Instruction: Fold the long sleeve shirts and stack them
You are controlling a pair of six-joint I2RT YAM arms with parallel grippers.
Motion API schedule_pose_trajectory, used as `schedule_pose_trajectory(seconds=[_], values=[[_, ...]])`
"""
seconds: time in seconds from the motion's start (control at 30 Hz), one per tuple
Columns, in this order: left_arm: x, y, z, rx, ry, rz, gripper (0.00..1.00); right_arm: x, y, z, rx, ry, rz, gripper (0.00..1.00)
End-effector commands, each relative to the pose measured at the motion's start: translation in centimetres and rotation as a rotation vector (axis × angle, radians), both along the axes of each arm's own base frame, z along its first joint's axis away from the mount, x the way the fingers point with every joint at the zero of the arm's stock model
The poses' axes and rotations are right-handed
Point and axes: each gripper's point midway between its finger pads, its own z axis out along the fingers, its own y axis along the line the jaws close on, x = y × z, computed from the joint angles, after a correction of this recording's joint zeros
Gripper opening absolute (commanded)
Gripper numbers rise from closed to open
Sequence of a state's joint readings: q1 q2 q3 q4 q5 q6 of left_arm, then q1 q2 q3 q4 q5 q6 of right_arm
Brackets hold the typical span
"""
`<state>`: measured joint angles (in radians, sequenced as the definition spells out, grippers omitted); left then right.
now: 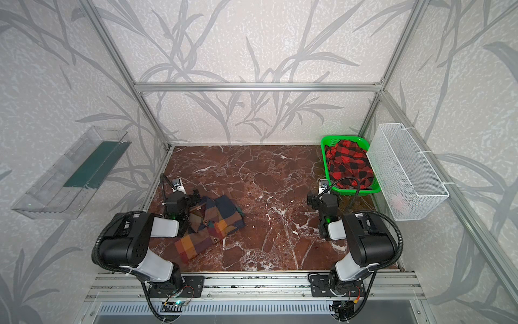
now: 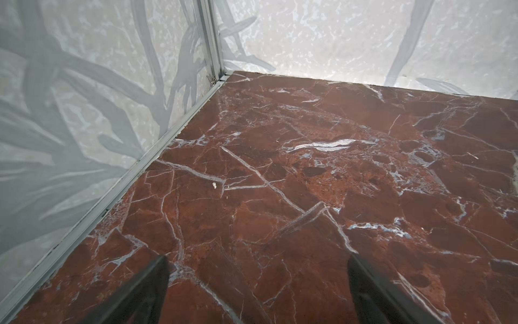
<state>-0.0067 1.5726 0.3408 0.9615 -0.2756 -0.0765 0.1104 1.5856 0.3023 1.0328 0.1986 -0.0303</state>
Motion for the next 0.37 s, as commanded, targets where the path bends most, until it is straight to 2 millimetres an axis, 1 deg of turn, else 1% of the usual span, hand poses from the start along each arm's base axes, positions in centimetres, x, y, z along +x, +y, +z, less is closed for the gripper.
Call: schedule_pose_trajectory(seconds=[0.0, 0.27, 0.33], values=[[0.45, -0.19, 1.57, 0.062, -0.052, 0.007, 0.99, 1.03, 0.03, 1.59, 0.019, -0.053, 0.006, 0.99], [0.50, -0.22, 1.58, 0.062, -0.053, 0.006, 0.99, 0.98, -0.04, 1.56, 0.020, -0.055, 0.005, 0.99], [0.57, 0.04, 1.36, 0.041, -0.042, 0.007, 0.99, 0.99, -0.02, 1.62, 0.021, -0.058, 0.007, 0.99]])
